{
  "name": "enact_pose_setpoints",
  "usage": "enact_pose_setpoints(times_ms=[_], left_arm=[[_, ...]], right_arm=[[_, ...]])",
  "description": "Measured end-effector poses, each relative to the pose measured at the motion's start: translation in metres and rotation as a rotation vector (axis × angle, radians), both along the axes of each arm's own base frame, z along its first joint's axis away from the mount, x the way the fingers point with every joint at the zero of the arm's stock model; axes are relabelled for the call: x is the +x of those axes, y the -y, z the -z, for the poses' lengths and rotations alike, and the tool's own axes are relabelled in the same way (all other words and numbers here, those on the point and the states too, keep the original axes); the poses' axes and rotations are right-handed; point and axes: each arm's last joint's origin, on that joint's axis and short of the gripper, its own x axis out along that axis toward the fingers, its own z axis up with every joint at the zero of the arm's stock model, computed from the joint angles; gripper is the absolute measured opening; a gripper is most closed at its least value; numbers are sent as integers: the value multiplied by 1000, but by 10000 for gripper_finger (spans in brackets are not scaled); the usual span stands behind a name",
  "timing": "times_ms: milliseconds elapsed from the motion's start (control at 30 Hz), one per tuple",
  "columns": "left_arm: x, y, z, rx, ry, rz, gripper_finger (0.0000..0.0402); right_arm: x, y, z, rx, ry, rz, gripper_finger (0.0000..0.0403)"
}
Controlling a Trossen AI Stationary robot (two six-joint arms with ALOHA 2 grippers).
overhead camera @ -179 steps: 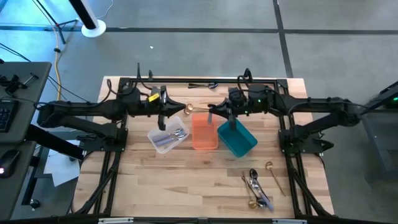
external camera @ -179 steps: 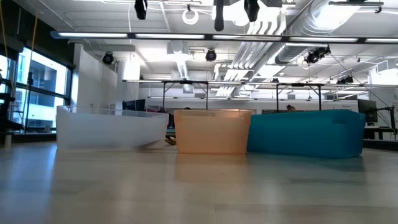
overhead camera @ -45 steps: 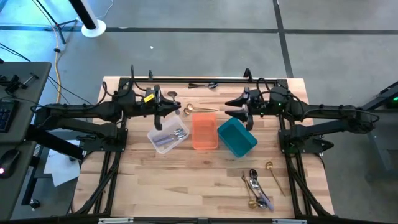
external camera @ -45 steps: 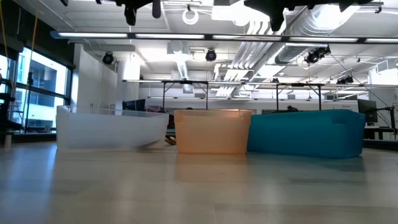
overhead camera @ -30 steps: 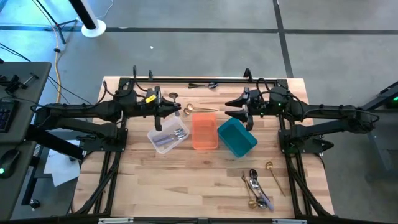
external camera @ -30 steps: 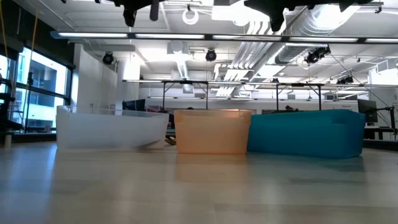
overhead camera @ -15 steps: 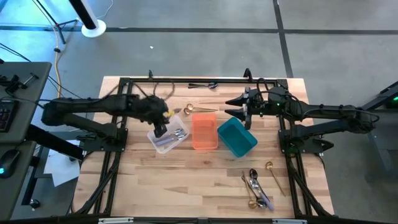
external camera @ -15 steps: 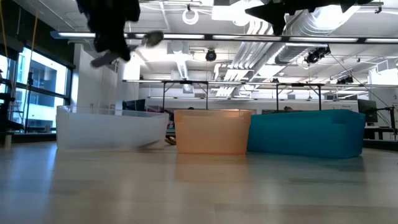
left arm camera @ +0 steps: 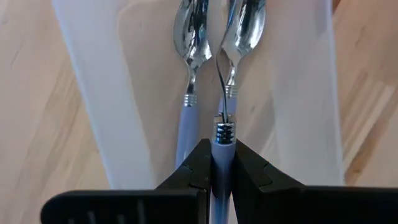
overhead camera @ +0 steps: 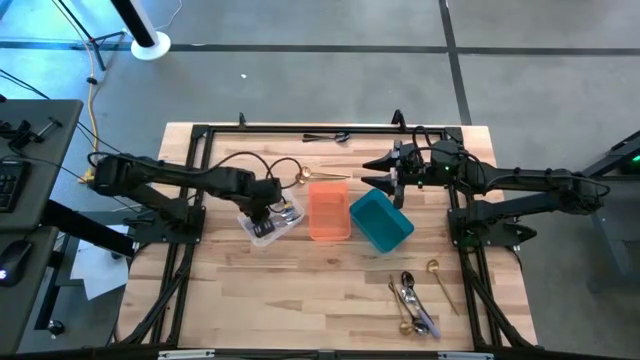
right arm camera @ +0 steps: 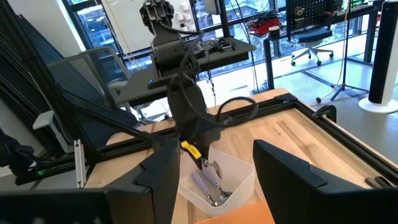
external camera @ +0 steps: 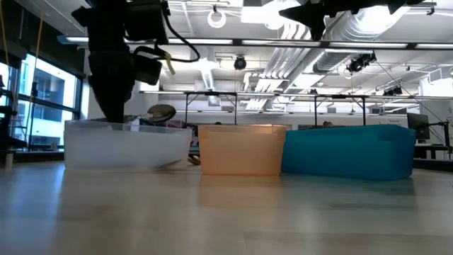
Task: Sort silverware by color (type)
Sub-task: Put the purple spoon into the white bin
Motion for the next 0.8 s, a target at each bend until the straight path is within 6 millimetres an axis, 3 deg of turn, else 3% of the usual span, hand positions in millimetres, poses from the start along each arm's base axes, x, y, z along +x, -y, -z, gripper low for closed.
enact_pose_setpoints(times_ms=[800], left_arm=[[17, -4, 42, -35, -135, 217, 17]], right_arm=[[0, 0, 4, 7, -41, 1, 188]])
